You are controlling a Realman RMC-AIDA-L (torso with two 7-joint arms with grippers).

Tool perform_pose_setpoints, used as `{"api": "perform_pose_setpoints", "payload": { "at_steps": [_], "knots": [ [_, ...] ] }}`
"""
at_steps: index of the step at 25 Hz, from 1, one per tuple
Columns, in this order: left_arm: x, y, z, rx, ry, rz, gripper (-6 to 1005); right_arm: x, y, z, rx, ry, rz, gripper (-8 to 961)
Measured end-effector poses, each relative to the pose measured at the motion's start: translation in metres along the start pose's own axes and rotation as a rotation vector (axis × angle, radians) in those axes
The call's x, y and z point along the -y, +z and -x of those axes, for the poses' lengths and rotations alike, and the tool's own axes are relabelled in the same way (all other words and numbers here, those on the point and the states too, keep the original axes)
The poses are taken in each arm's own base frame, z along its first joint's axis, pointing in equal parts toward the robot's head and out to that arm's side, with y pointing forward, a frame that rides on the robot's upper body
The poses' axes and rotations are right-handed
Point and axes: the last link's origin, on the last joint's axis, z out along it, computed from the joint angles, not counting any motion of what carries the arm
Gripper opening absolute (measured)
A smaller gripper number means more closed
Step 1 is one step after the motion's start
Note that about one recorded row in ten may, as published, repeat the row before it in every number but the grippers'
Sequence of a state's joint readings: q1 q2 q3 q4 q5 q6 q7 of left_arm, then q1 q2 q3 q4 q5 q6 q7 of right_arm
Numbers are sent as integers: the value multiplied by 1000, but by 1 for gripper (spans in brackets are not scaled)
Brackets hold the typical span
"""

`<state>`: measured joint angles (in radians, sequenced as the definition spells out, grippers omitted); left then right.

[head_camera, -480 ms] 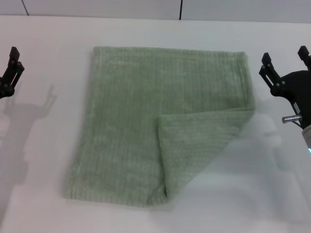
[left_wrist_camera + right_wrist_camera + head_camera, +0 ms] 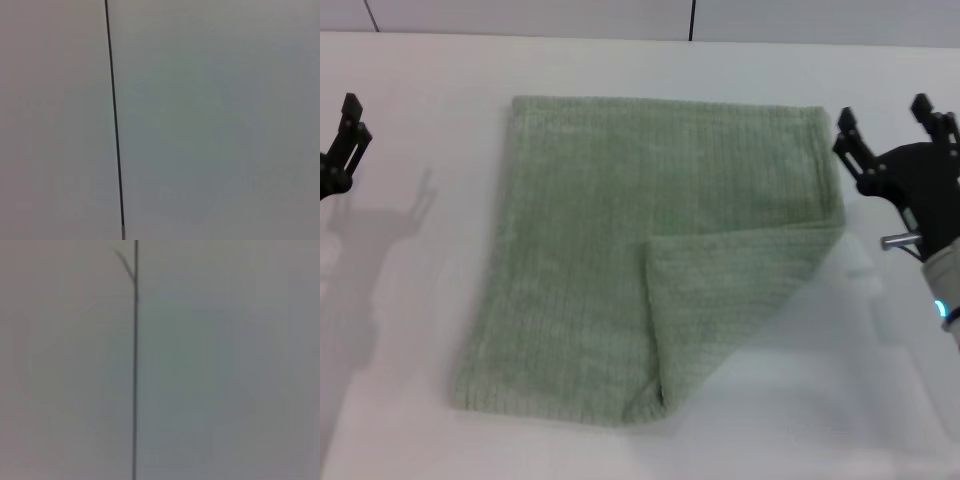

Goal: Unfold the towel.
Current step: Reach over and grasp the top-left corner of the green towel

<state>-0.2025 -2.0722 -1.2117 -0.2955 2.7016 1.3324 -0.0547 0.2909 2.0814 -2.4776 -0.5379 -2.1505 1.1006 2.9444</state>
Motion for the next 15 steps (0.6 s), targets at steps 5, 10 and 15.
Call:
{"api": "perform_pose_setpoints", "payload": {
  "at_steps": [5, 10, 15],
  "knots": [
    [-6, 18, 4, 68, -47, 26, 807, -18, 13, 2, -51, -26, 57, 830],
    [-21, 42, -3, 148, -42, 116, 791, -34, 23, 11, -72, 10, 99, 830],
    [-31, 65, -16, 276, -31, 157, 776, -47, 37, 17, -151, -12, 175, 830]
  ]
}}
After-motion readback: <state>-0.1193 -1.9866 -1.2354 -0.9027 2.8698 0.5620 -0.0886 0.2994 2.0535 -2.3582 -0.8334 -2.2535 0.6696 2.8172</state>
